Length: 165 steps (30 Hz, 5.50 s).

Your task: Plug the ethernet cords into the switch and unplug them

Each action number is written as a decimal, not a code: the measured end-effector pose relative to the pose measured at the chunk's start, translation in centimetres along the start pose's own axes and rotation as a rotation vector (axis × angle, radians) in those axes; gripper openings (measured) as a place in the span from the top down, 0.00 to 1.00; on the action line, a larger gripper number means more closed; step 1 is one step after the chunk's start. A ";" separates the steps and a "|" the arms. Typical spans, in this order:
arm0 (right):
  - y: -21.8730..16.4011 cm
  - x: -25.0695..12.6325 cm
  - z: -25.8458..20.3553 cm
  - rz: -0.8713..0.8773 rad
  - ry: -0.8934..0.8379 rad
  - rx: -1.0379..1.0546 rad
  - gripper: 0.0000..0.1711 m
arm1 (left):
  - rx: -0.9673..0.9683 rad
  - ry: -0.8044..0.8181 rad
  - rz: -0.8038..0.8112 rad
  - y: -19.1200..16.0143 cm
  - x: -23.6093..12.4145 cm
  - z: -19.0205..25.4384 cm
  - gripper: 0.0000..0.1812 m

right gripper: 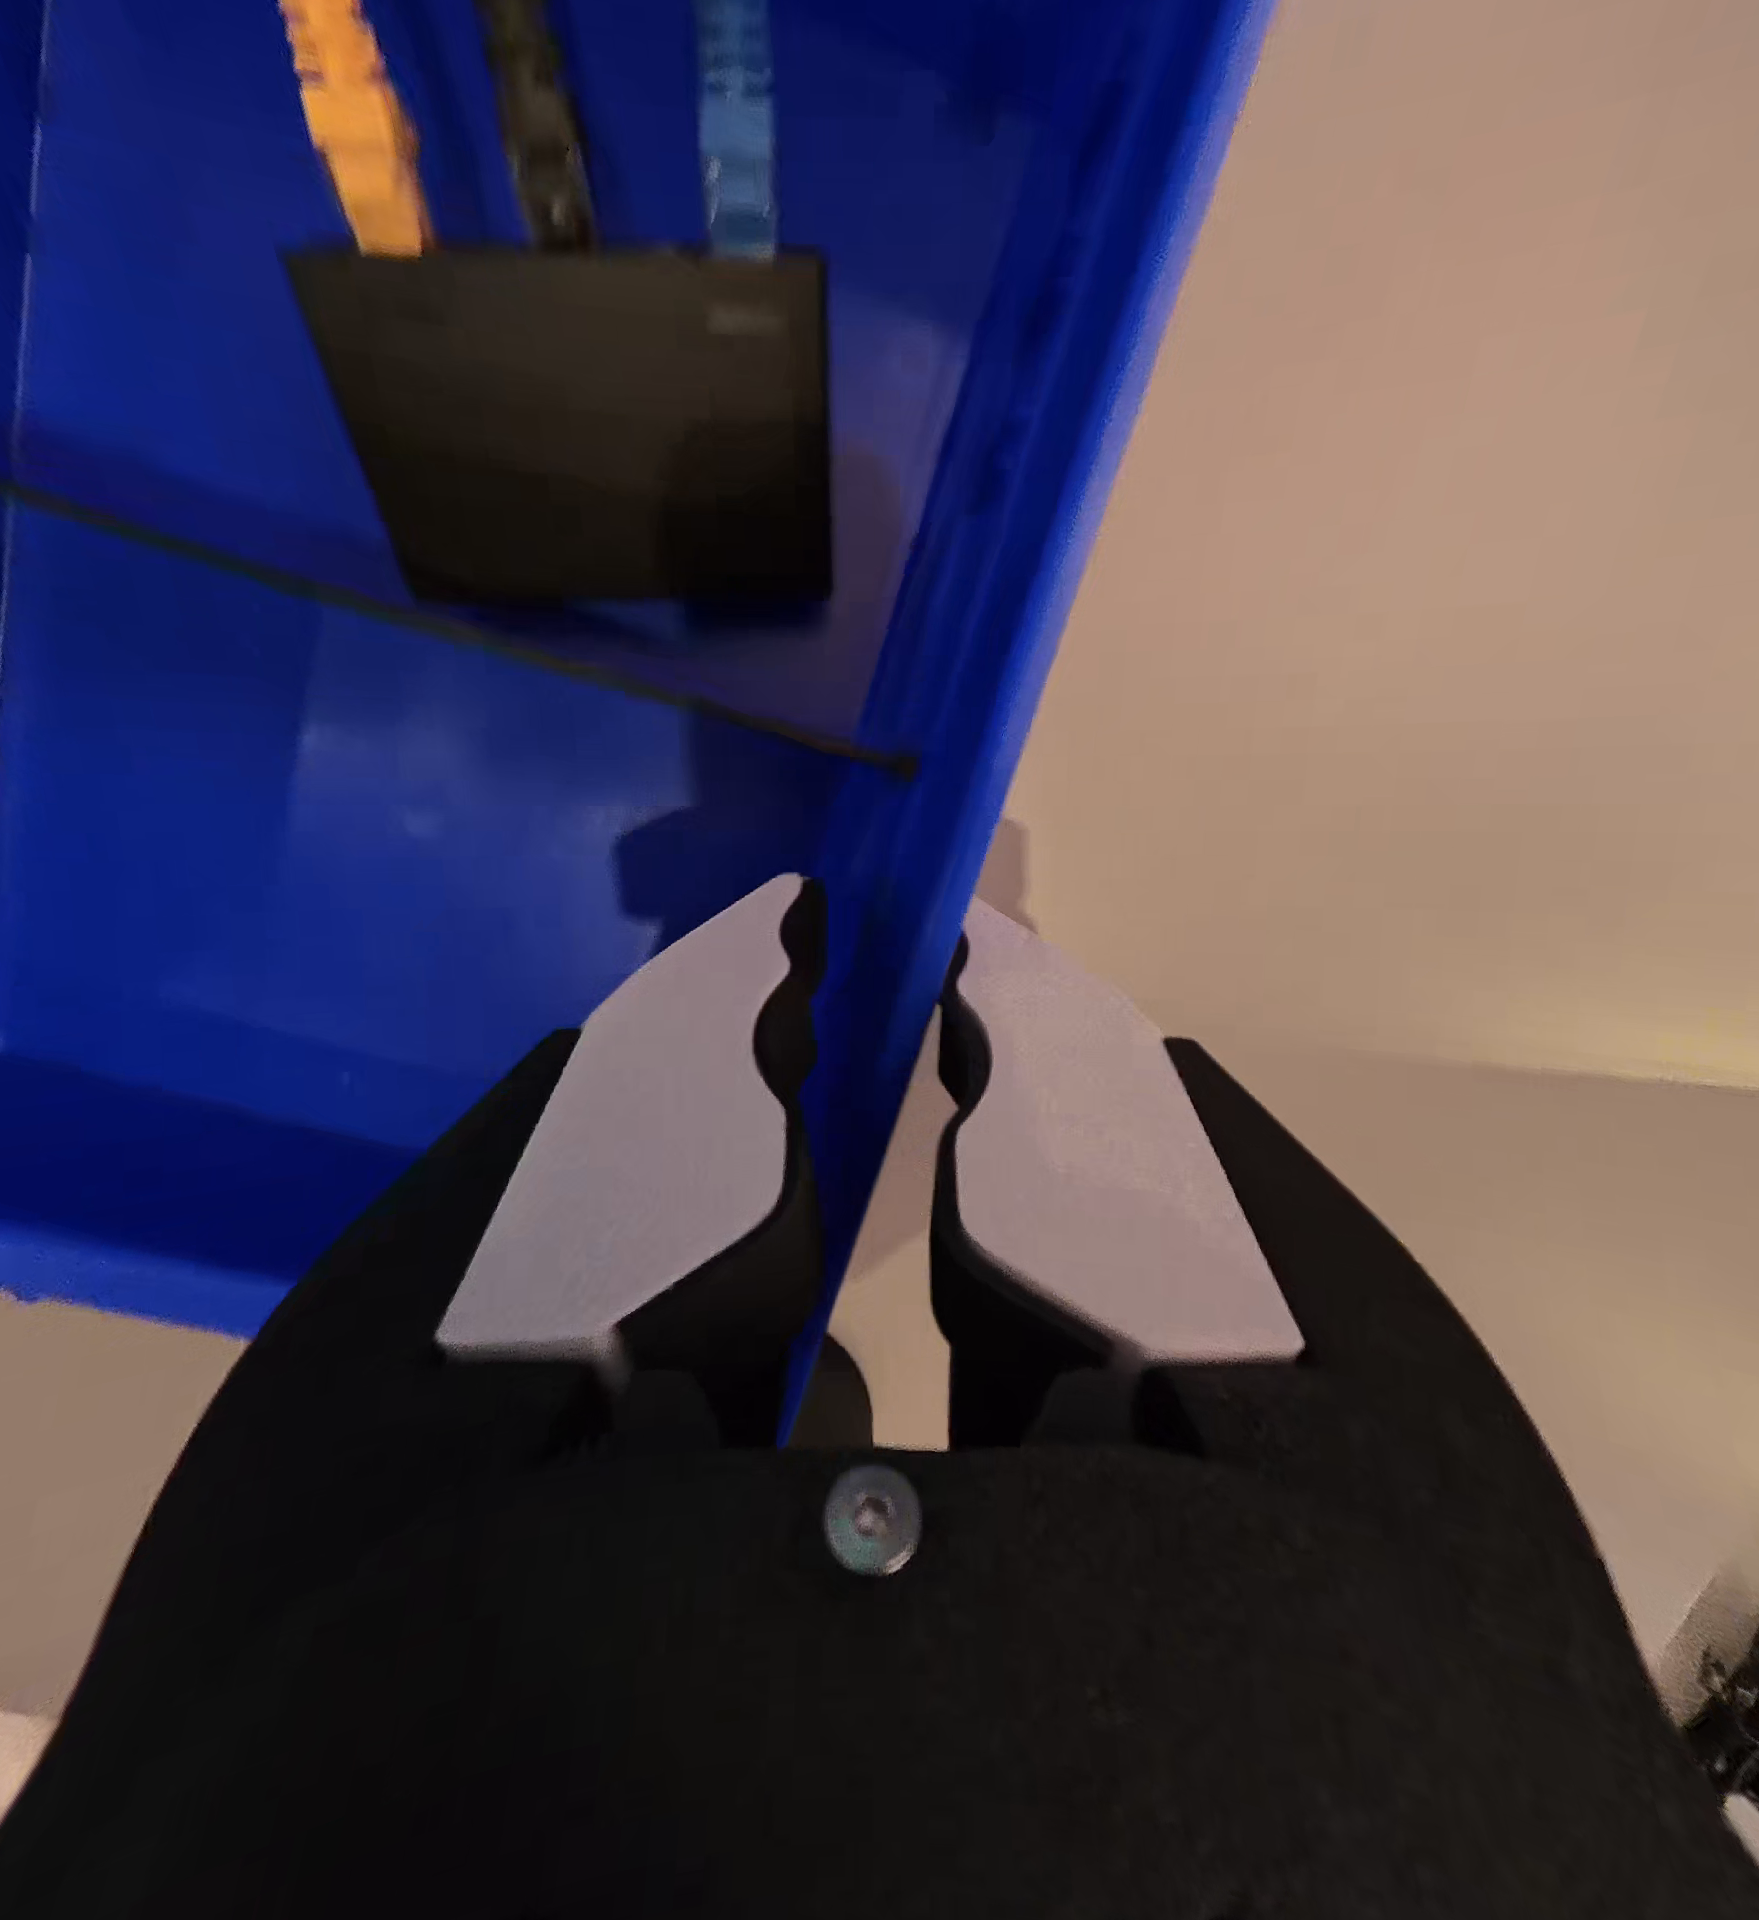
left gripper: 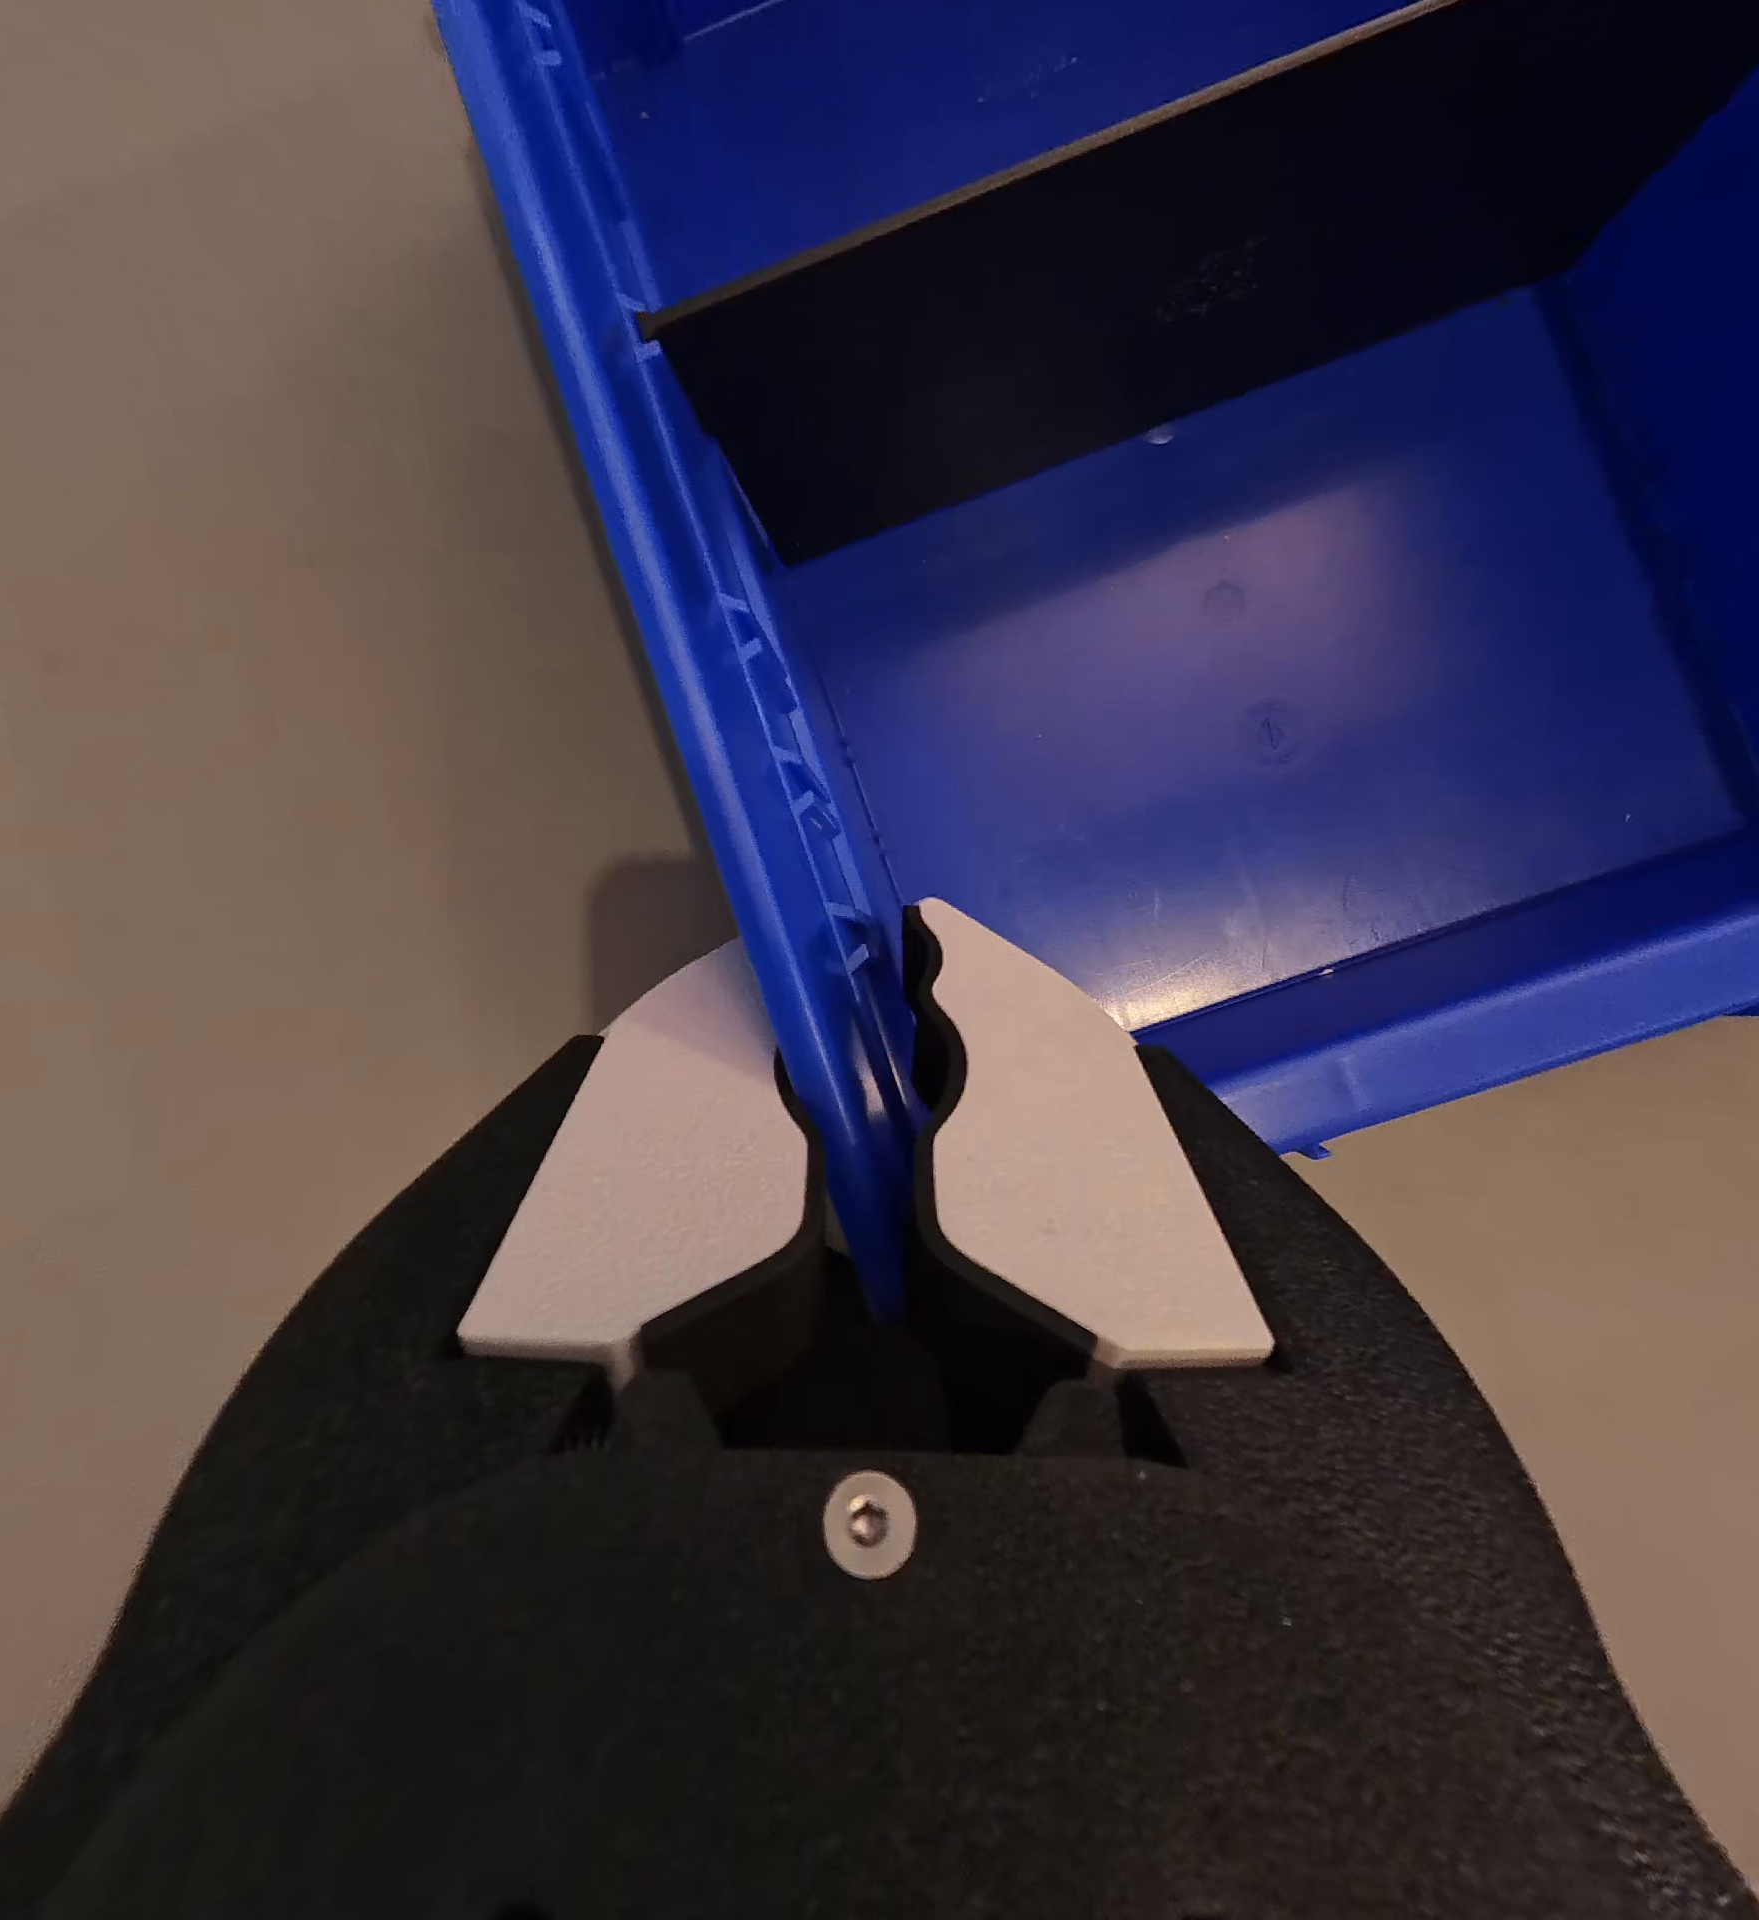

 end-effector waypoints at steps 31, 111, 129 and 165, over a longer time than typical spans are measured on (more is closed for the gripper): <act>-3.7 0.8 4.5 -0.245 0.217 0.226 0.97 | -0.119 -0.165 0.306 -0.7 -8.0 -2.6 0.81; 4.7 6.7 -24.3 -0.190 0.214 -0.099 0.90 | -0.391 0.012 0.445 -11.6 -16.6 -14.6 0.82; 2.2 3.5 -5.5 -0.174 0.252 0.058 0.97 | -0.355 0.070 0.457 -7.5 -16.5 -12.6 0.83; -6.8 -2.0 13.2 -0.043 0.168 0.334 0.97 | -0.308 0.131 0.382 -5.2 -13.8 -11.4 0.83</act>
Point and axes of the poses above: each gripper's, where its closed fingertips meet, x out along the fingers, y out of its top, z = x × y across the jaws, the point moved 2 cm from there along -x, back along the fingers, and after that the axes turned 11 degrees about y, right-handed, at the moved point
